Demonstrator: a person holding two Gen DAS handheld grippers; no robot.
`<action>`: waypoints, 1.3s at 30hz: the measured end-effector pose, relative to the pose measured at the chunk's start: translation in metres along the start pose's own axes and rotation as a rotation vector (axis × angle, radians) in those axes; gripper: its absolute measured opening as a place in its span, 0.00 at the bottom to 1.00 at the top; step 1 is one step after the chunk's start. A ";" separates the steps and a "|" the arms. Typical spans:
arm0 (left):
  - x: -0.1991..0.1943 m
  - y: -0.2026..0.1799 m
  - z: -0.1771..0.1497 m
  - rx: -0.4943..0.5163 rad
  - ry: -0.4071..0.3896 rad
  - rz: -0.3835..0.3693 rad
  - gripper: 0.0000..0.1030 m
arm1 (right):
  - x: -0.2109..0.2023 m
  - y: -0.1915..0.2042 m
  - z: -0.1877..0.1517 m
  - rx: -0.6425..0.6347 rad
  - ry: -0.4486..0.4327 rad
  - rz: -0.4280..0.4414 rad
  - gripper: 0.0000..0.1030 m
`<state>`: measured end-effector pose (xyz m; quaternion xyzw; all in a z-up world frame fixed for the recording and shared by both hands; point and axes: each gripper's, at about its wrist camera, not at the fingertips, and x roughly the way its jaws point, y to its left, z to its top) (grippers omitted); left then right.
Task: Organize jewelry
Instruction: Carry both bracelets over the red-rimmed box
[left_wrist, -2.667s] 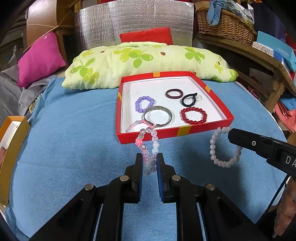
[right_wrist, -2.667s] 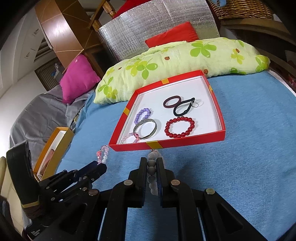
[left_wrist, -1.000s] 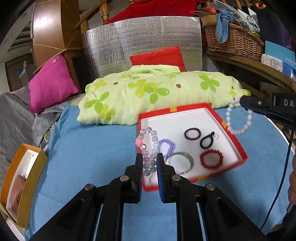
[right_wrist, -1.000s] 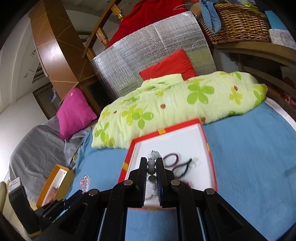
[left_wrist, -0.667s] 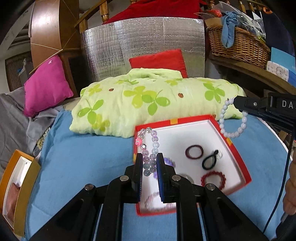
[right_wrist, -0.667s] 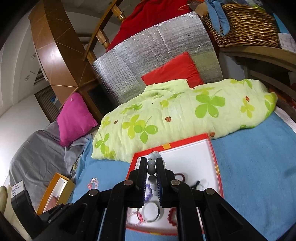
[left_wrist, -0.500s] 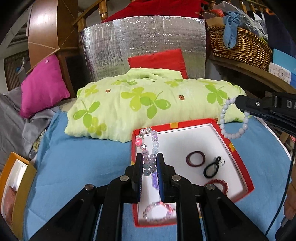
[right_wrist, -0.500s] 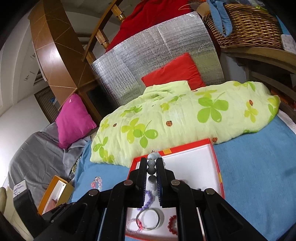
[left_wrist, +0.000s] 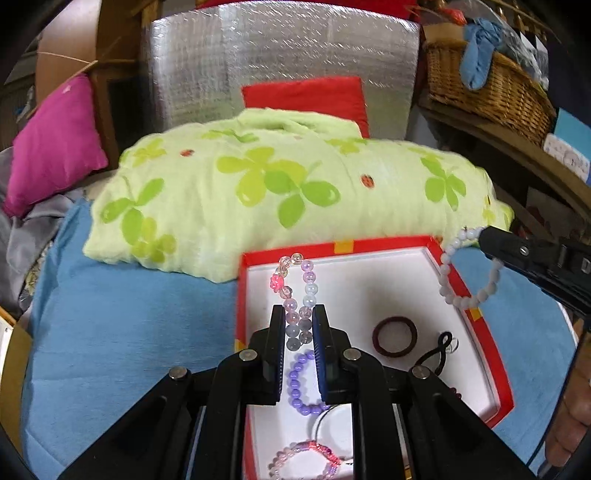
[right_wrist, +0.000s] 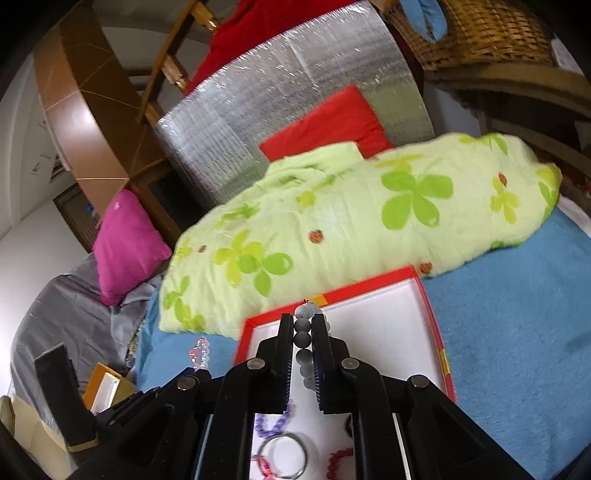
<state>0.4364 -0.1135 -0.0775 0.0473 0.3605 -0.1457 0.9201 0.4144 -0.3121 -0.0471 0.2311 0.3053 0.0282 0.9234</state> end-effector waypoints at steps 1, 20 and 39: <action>0.005 -0.003 -0.001 0.005 0.012 -0.009 0.15 | 0.005 -0.005 -0.001 0.006 0.006 -0.013 0.11; 0.052 -0.046 -0.023 0.085 0.127 -0.057 0.15 | 0.047 -0.035 -0.003 0.062 0.067 -0.057 0.11; 0.079 -0.056 -0.025 0.107 0.160 -0.059 0.15 | 0.066 -0.044 -0.002 0.085 0.086 -0.053 0.11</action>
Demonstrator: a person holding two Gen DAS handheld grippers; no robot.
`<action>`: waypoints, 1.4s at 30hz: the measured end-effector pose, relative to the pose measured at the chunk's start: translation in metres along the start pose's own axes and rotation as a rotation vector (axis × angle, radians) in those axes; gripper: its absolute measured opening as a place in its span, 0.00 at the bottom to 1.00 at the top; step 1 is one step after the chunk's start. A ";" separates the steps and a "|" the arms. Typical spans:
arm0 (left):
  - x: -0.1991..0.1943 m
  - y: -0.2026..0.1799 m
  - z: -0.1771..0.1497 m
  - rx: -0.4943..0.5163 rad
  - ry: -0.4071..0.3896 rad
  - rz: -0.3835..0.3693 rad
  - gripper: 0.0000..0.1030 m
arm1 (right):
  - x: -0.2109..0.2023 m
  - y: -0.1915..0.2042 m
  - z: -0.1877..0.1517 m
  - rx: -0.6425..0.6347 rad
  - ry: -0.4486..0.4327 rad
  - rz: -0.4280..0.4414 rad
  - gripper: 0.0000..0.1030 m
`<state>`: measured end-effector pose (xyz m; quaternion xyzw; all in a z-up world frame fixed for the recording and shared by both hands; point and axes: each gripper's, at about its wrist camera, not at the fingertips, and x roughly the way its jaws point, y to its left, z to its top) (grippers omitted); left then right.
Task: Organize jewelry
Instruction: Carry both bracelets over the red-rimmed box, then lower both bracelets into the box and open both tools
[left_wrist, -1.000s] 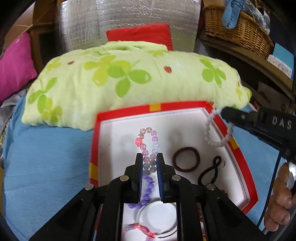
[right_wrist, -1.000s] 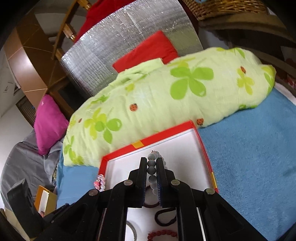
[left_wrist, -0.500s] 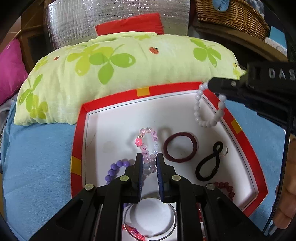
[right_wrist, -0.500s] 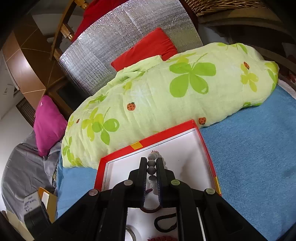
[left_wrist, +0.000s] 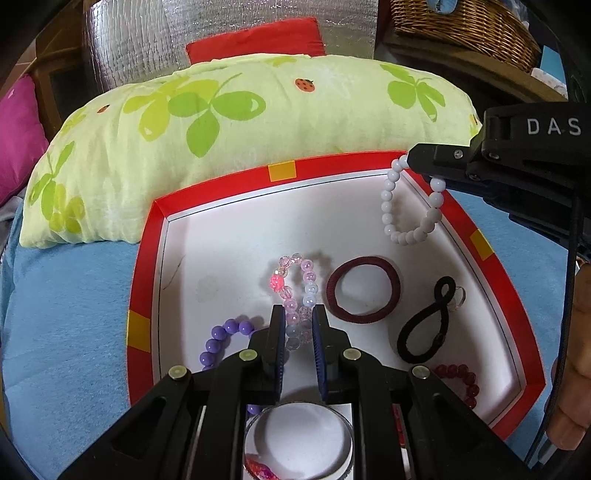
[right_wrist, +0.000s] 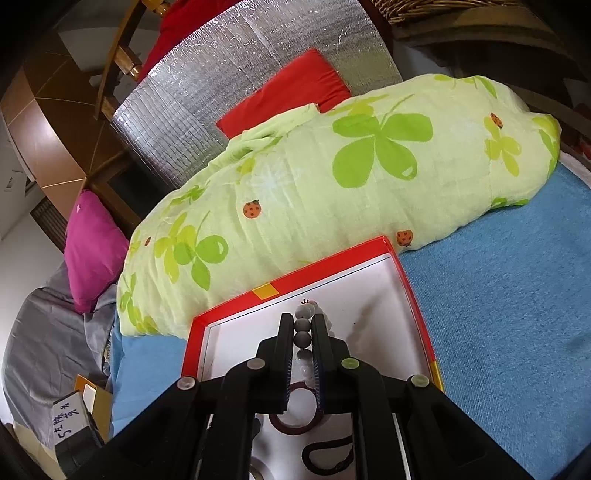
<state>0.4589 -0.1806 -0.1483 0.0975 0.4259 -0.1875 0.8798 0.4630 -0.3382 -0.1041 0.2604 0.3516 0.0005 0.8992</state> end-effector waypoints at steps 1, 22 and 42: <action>0.002 0.001 0.000 -0.002 0.004 -0.002 0.15 | 0.001 0.000 0.000 0.000 0.001 0.000 0.11; 0.009 0.008 0.007 -0.019 0.009 -0.020 0.15 | 0.023 -0.011 -0.001 0.026 0.035 -0.028 0.11; 0.011 0.016 0.009 -0.040 0.029 0.053 0.57 | 0.025 -0.015 -0.004 0.054 0.067 -0.072 0.13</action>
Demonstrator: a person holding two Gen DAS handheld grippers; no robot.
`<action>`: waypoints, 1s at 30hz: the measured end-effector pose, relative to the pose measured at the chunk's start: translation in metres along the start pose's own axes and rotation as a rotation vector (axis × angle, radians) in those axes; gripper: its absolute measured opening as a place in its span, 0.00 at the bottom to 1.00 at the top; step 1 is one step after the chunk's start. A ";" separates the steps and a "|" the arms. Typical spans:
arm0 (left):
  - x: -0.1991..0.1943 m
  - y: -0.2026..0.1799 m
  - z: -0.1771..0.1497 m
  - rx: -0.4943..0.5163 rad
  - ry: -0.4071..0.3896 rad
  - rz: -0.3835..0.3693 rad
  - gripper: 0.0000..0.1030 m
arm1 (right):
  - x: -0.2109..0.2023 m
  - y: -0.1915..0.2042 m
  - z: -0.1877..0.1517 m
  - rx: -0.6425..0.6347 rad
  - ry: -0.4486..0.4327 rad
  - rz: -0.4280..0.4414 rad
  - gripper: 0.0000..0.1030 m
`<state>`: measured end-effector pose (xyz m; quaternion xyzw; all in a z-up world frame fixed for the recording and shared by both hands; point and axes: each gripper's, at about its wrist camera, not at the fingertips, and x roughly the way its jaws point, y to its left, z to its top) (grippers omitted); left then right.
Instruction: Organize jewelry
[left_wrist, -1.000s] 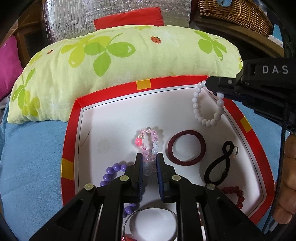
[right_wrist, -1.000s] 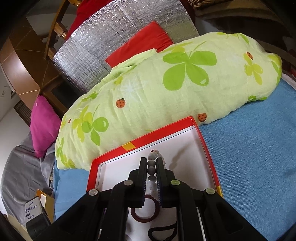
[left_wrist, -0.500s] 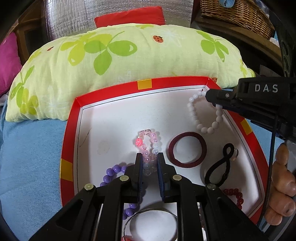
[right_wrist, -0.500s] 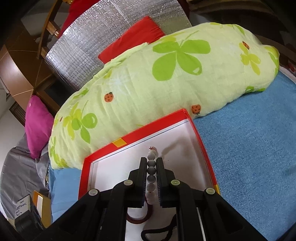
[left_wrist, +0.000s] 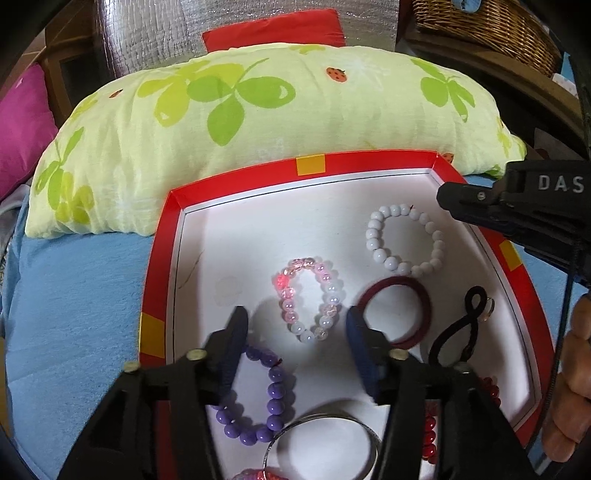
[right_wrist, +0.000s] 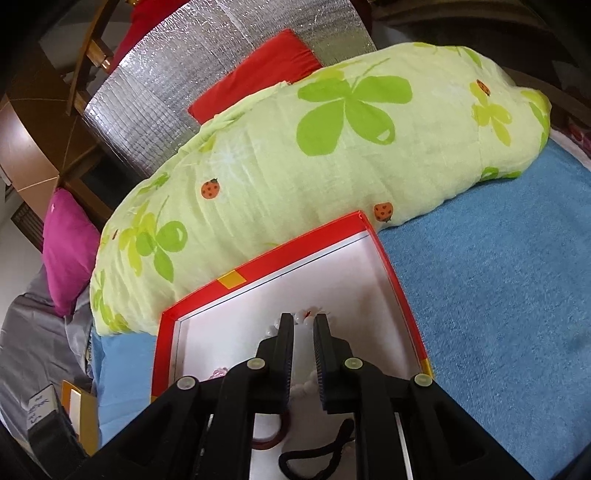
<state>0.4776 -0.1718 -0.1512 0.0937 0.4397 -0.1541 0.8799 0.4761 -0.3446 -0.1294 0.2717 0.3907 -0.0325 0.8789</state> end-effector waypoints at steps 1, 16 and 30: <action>0.000 0.001 0.000 0.000 0.000 0.002 0.57 | 0.000 0.000 0.000 0.006 0.008 0.003 0.13; -0.041 0.006 -0.008 -0.024 -0.051 0.114 0.69 | -0.020 -0.002 -0.006 0.017 0.009 0.007 0.32; -0.104 0.008 -0.027 -0.055 -0.139 0.166 0.75 | -0.061 0.008 -0.027 -0.062 -0.018 -0.009 0.32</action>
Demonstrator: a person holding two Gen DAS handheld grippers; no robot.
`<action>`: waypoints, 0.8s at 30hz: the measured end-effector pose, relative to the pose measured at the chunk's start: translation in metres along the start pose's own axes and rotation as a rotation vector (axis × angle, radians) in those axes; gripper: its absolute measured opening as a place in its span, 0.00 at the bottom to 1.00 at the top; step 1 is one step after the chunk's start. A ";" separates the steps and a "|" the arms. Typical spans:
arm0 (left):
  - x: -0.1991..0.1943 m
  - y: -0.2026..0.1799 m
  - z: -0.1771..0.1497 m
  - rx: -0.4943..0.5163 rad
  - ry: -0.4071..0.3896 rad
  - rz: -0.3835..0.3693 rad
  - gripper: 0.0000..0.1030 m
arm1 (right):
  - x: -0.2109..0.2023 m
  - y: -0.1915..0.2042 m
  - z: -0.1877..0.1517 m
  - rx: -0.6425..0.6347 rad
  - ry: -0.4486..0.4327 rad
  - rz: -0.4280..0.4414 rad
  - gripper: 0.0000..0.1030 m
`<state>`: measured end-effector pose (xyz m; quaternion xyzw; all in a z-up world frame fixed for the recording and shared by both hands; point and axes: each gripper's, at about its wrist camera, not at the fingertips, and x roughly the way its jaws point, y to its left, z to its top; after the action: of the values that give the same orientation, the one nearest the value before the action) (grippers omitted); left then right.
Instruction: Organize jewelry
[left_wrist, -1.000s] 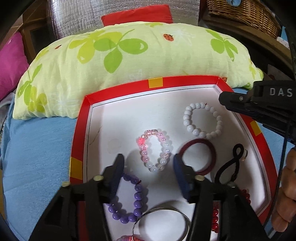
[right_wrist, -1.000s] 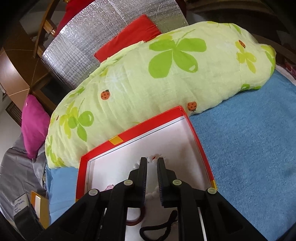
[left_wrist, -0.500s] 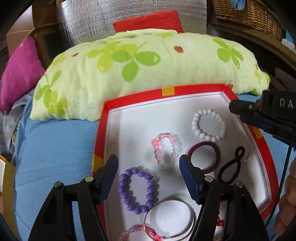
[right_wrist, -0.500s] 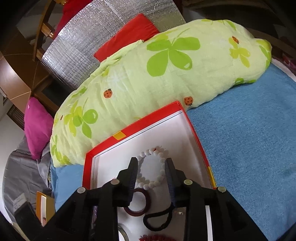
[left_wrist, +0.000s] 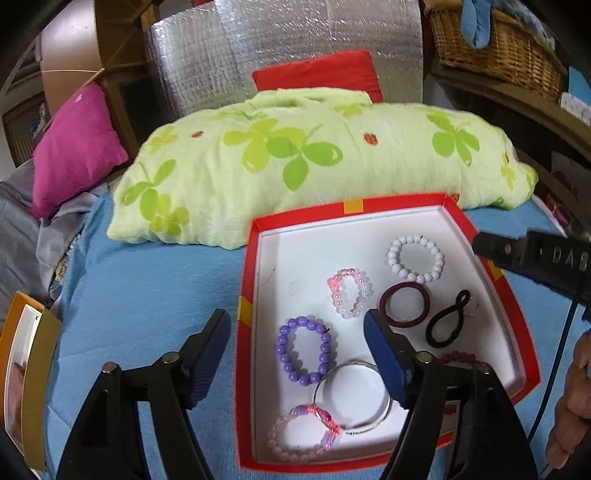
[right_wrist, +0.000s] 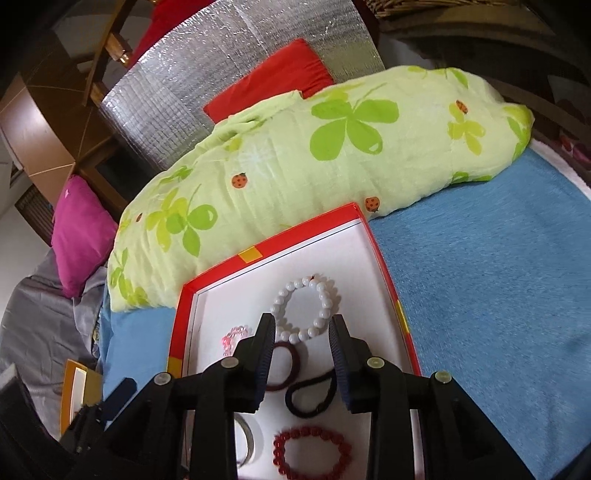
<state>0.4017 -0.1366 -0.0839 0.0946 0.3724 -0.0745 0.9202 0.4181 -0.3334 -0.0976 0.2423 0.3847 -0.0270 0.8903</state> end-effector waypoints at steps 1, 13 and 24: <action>-0.001 0.003 0.000 -0.006 -0.007 -0.002 0.76 | -0.003 0.001 -0.001 -0.008 -0.002 -0.002 0.32; -0.046 0.019 -0.012 -0.029 -0.060 0.015 0.77 | -0.046 0.014 -0.033 -0.119 -0.025 -0.040 0.53; -0.082 0.043 -0.042 -0.085 -0.053 0.050 0.77 | -0.097 0.036 -0.068 -0.250 -0.124 -0.073 0.53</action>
<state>0.3240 -0.0801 -0.0508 0.0626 0.3483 -0.0378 0.9345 0.3125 -0.2847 -0.0552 0.1132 0.3380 -0.0262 0.9339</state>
